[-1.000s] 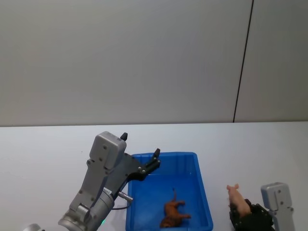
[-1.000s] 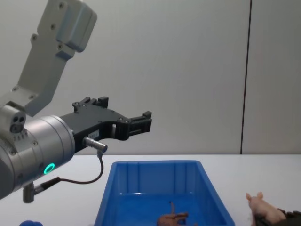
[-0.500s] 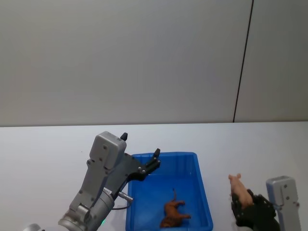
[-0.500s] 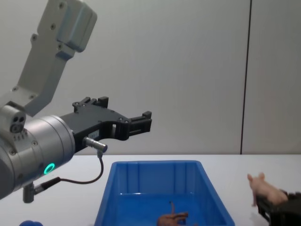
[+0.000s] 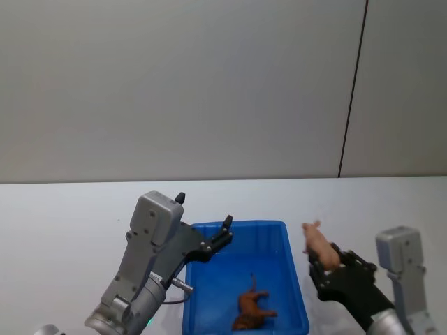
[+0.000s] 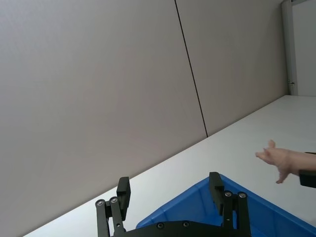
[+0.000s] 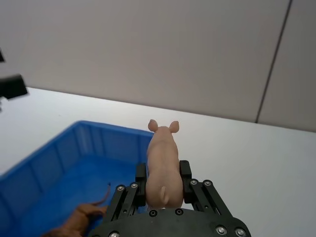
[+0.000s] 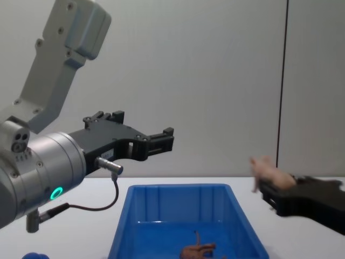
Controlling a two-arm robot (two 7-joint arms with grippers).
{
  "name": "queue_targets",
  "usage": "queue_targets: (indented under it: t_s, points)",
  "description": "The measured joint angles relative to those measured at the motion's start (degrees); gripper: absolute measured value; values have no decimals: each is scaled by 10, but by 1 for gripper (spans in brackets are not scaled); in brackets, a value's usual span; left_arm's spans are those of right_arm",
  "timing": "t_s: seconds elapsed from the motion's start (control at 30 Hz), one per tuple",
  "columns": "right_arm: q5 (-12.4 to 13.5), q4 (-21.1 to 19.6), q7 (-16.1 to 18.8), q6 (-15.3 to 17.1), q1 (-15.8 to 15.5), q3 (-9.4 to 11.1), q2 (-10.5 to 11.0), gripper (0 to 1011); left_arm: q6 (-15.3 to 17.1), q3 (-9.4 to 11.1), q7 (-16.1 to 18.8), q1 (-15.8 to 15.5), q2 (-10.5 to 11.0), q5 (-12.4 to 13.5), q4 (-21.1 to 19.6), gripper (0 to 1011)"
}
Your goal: Pick up the two dolls from the table and place them into the box.
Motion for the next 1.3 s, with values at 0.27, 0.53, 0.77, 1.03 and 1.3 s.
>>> queue_targets:
  t_s: [0.27, 0.53, 0.77, 1.03, 1.3]
  points:
    - [2, 31, 46, -1, 39, -11, -26, 382, 0, 0, 0, 0, 0, 0, 0, 1001]
    - [-5, 74, 69, 0, 76, -18, -49, 468, 0, 0, 0, 0, 0, 0, 0, 1001]
    - [-10, 96, 72, 6, 94, -20, -59, 686, 0, 0, 0, 0, 0, 0, 0, 1001]
    - [-16, 102, 54, 7, 99, -18, -62, 942, 0, 0, 0, 0, 0, 0, 0, 1001]
    - [-18, 76, 19, -2, 80, -11, -51, 1001, 0, 0, 0, 0, 0, 0, 0, 1001]
